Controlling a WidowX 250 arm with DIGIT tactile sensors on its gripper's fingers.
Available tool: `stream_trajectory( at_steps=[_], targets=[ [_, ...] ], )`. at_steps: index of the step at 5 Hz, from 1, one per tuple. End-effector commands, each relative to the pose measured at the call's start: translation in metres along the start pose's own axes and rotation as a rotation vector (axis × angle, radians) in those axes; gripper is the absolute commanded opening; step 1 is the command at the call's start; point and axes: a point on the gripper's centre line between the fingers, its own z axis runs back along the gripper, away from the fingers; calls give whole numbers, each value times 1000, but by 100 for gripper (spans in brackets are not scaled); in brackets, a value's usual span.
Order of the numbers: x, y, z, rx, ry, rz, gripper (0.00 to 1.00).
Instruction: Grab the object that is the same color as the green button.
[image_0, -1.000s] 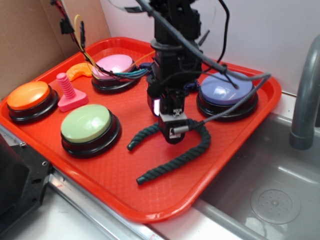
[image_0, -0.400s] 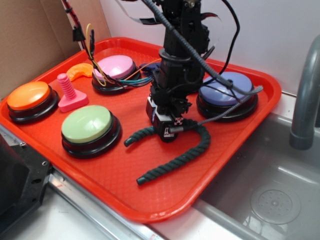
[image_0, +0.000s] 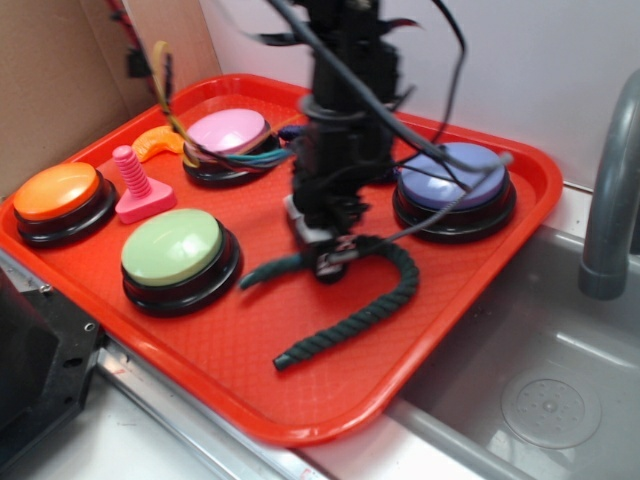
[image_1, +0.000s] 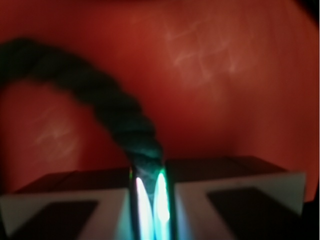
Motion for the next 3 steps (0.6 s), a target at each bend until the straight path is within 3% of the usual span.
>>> stream_trajectory(
  at_steps=[1,3],
  targets=[
    [-86,24,92,-147,-347,284,0],
    [-125,28,185,-152,-395,326,0]
  ],
)
